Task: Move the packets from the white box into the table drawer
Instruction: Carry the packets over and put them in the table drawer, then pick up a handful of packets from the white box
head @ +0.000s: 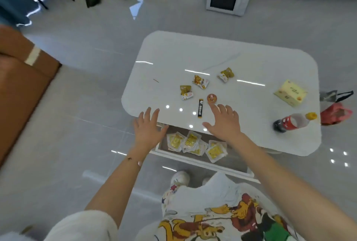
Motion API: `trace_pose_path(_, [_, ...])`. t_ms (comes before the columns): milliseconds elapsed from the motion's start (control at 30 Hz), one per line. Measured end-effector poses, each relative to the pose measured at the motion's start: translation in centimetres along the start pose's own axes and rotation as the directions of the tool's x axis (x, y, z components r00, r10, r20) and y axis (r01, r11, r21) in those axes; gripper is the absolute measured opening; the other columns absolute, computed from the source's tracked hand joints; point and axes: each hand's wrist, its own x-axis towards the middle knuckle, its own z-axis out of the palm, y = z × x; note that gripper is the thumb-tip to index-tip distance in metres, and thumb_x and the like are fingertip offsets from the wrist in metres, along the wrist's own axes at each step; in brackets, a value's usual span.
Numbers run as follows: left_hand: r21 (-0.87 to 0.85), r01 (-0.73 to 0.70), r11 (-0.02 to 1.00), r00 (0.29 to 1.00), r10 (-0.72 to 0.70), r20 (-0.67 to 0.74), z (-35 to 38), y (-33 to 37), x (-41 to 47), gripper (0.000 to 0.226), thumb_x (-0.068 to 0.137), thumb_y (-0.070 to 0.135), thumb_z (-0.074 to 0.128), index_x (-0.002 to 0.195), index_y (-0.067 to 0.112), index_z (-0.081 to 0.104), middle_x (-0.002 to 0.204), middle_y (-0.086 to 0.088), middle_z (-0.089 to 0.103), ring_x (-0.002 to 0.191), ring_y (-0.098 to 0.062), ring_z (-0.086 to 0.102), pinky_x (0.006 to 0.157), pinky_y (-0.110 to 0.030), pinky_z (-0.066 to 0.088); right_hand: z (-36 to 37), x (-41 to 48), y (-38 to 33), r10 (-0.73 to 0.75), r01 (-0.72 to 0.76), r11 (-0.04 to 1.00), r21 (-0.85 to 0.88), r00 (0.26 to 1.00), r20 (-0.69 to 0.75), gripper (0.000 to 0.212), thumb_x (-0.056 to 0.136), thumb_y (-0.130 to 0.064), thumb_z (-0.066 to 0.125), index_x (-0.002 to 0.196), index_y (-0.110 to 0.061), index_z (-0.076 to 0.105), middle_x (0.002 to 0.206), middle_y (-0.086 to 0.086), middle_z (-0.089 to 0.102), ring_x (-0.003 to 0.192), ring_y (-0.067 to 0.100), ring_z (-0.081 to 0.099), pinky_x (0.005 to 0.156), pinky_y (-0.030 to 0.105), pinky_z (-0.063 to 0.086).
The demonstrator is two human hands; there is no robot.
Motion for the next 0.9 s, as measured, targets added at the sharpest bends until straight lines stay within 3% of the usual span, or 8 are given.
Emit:
trace_pose_path(233, [-0.001,0.218,0.976,0.962,-0.215,-0.167,-8.4,-6.8,-9.7,0.077,0.090,0.067,0.031,0.153,0.032,0.006,0.162,-0.004,0.002,0.148,-0.033,0.003,0.117,-0.052,0.003,-7.4,-3.6,-12.5,-0.355,0.345,0.924,-0.162,0.934,-0.037,0.079,0.091,-0.059,0.043,0.153,-0.031,0.004,0.159,0.006,0.016,0.146,0.032,0.012,0.116,0.050,0.013])
trace_pose_path(400, [-0.175,0.409,0.895,0.874,-0.440,-0.208,-10.8,-13.3,-14.7,0.083,0.081,0.069,0.027,0.153,0.031,0.009,0.162,-0.002,0.004,0.148,-0.031,0.005,0.118,-0.051,0.005,-6.5,-6.2,-23.4,-0.565,0.553,0.791,-0.262,0.824,0.030,0.078,0.092,-0.057,0.043,0.154,-0.029,0.004,0.159,0.006,0.016,0.145,0.033,0.015,0.115,0.049,0.015])
trace_pose_path(533, [-0.253,0.510,0.822,0.791,-0.564,-0.238,-11.9,-20.1,-19.0,0.079,0.090,0.064,0.041,0.153,0.032,0.007,0.162,-0.001,0.002,0.148,-0.030,0.005,0.118,-0.050,0.005,-4.6,-7.8,-32.4,-0.655,0.653,0.711,-0.263,0.750,0.093,0.080,0.089,-0.053,0.049,0.153,-0.030,0.008,0.158,0.006,0.018,0.144,0.030,0.016,0.116,0.048,0.015])
trace_pose_path(900, [-0.402,0.718,0.568,0.545,-0.818,-0.183,-11.4,-39.6,-31.9,0.079,0.091,0.061,0.042,0.153,0.032,0.003,0.162,-0.001,-0.005,0.148,-0.030,-0.004,0.118,-0.052,-0.003,3.9,-12.8,-55.4,-0.774,0.788,0.580,-0.207,0.612,0.164,0.080,0.086,-0.056,0.054,0.152,-0.030,0.017,0.155,0.006,0.027,0.142,0.028,0.024,0.112,0.043,0.022])
